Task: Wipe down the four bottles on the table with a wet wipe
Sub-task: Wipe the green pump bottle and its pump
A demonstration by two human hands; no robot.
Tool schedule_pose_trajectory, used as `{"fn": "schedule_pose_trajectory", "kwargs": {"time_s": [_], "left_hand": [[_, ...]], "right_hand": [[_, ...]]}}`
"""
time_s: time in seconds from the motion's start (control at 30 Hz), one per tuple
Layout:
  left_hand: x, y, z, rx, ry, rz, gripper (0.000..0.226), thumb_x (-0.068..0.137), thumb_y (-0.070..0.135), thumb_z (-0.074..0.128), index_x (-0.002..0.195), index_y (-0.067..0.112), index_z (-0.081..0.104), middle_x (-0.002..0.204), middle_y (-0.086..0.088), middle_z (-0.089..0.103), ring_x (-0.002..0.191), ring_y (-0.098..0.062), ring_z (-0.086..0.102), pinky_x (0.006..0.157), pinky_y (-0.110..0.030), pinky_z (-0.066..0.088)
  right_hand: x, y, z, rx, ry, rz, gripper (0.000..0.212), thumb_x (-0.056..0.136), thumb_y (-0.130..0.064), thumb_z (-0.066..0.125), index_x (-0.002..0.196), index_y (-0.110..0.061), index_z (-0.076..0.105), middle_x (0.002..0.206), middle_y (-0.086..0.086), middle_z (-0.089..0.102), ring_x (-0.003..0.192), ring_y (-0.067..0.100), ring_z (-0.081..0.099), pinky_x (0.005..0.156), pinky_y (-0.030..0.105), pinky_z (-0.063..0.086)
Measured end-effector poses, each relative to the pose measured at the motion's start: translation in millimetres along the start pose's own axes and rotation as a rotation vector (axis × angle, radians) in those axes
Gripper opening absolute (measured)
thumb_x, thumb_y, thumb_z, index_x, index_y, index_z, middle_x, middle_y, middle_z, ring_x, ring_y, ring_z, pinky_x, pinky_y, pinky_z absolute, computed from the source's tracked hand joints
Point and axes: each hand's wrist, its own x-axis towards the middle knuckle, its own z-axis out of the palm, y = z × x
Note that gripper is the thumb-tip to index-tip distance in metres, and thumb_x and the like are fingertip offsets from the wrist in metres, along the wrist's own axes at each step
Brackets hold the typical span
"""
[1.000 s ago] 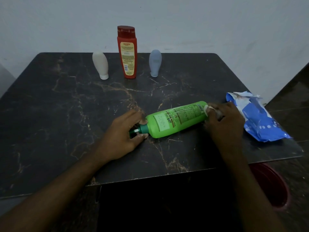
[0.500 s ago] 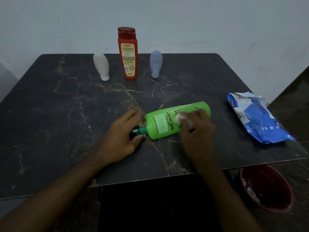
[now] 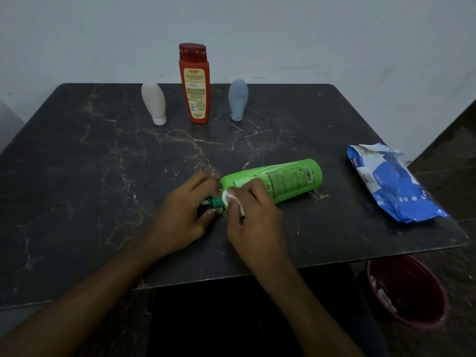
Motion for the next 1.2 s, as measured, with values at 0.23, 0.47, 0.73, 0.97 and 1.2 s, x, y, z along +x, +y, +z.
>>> {"fn": "schedule_pose_trajectory", "kwargs": {"time_s": [0.23, 0.47, 0.73, 0.97, 1.2], "left_hand": [[0.7, 2.6, -0.5, 0.021, -0.008, 0.013, 0.031, 0.082, 0.008, 0.08, 0.105, 0.013, 0.06, 0.111, 0.004, 0.056, 0.088, -0.015, 0.057, 0.069, -0.039, 0.052], [0.5, 5.0, -0.3, 0.031, 0.033, 0.072, 0.028, 0.081, -0.001, 0.077, 0.104, 0.007, 0.061, 0.114, 0.001, 0.055, 0.088, -0.02, 0.058, 0.068, -0.042, 0.053], [-0.5, 7.6, -3.1, 0.057, 0.066, 0.094, 0.023, 0.081, -0.001, 0.069, 0.101, 0.006, 0.061, 0.113, -0.007, 0.057, 0.087, -0.028, 0.061, 0.069, -0.042, 0.052], [-0.8, 6.1, -3.2, 0.053, 0.054, 0.084, 0.026, 0.08, -0.002, 0.074, 0.103, 0.003, 0.064, 0.112, -0.008, 0.058, 0.086, -0.028, 0.061, 0.067, -0.045, 0.053], [-0.9, 7.8, -3.7, 0.051, 0.085, 0.063, 0.032, 0.073, -0.008, 0.078, 0.099, 0.005, 0.064, 0.113, -0.005, 0.06, 0.09, -0.025, 0.063, 0.069, -0.041, 0.053]], "right_hand": [[31.3, 74.2, -57.0, -0.125, 0.19, 0.229, 0.015, 0.097, -0.024, 0.058, 0.096, -0.013, 0.068, 0.096, 0.002, 0.056, 0.075, 0.011, 0.056, 0.069, 0.037, 0.055], [36.0, 67.5, -57.7, -0.164, 0.179, 0.264, 0.017, 0.098, -0.023, 0.056, 0.096, -0.01, 0.067, 0.096, 0.002, 0.052, 0.076, 0.009, 0.052, 0.067, 0.022, 0.05], [15.5, 17.1, -17.3, -0.026, 0.027, 0.012, 0.016, 0.095, -0.017, 0.059, 0.106, -0.015, 0.07, 0.103, -0.003, 0.055, 0.078, 0.007, 0.055, 0.066, 0.011, 0.043], [37.2, 76.5, -58.8, -0.096, 0.251, 0.288, 0.016, 0.096, -0.026, 0.059, 0.103, -0.016, 0.07, 0.095, 0.001, 0.056, 0.075, 0.006, 0.054, 0.069, 0.023, 0.051], [14.3, 6.3, -7.5, 0.026, 0.063, 0.01, 0.018, 0.094, -0.014, 0.06, 0.108, -0.013, 0.071, 0.101, 0.002, 0.056, 0.08, 0.011, 0.056, 0.068, 0.016, 0.044]]}}
